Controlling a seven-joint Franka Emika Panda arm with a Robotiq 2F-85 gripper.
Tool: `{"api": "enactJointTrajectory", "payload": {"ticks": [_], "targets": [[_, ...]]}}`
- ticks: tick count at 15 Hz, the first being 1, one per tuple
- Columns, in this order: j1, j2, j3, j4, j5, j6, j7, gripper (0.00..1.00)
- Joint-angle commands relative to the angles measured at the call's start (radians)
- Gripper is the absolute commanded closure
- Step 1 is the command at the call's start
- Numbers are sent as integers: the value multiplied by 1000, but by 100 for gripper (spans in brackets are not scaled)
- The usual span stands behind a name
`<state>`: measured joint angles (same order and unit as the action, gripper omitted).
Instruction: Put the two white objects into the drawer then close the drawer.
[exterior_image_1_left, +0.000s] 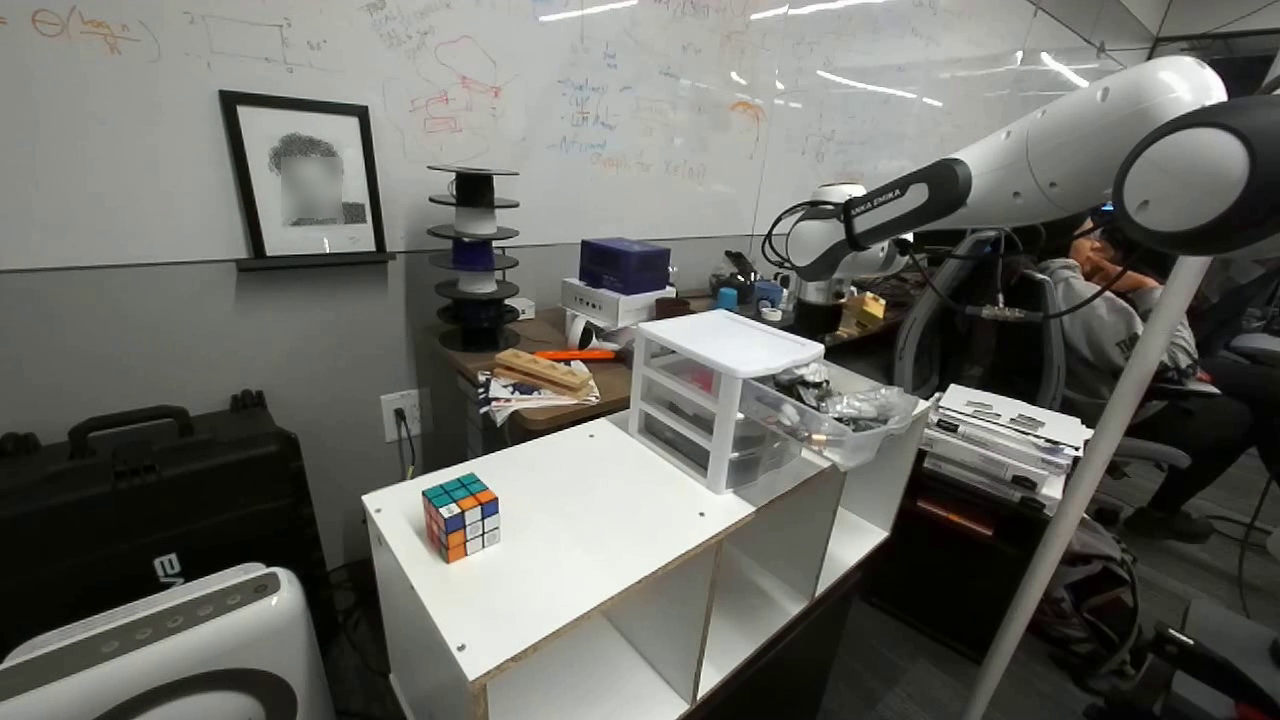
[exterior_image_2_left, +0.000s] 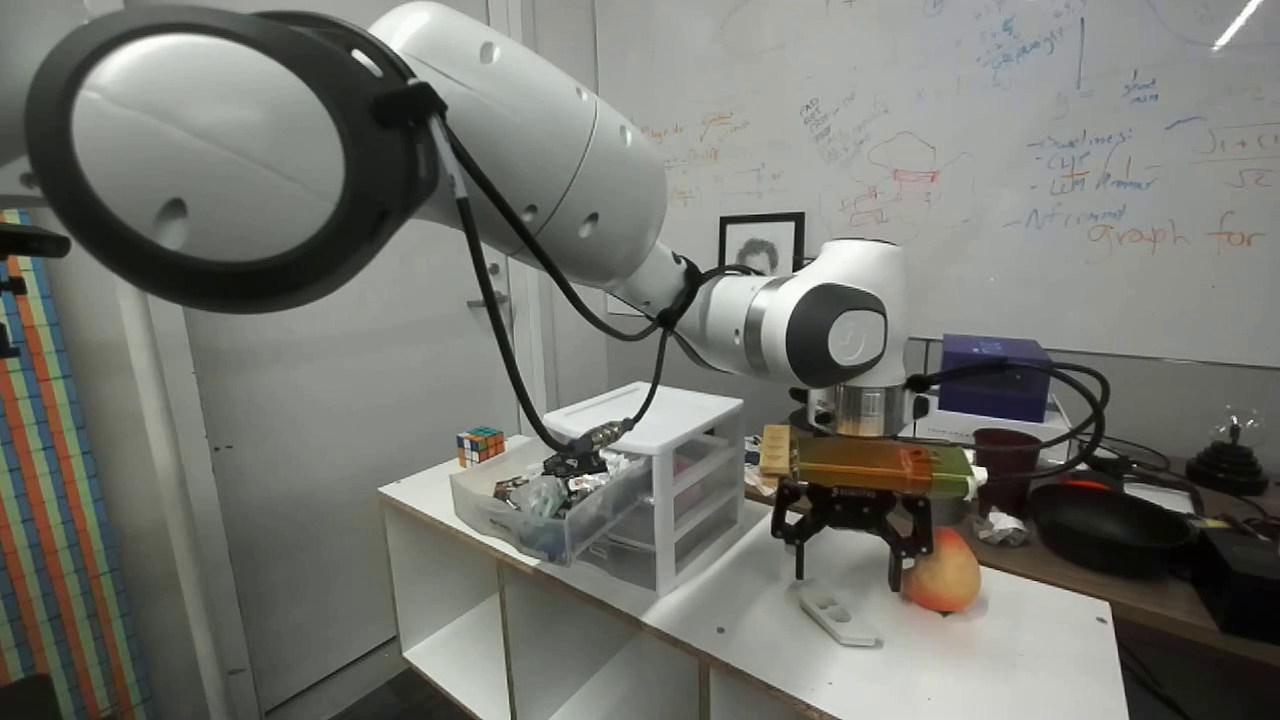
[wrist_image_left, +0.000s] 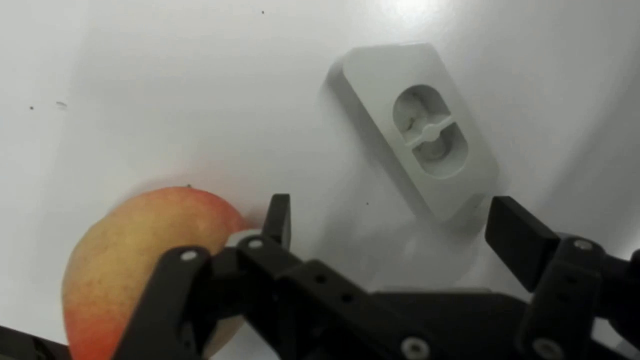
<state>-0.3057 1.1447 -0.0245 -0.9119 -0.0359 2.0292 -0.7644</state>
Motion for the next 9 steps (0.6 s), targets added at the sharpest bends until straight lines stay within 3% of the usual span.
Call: {"api": "enactJointTrajectory", "payload": {"ticks": [1, 9], "targets": [[-12, -15, 23, -10, -2, -53, -102, 0], [-8, -35, -4, -41, -26, -161, -279, 0]]}}
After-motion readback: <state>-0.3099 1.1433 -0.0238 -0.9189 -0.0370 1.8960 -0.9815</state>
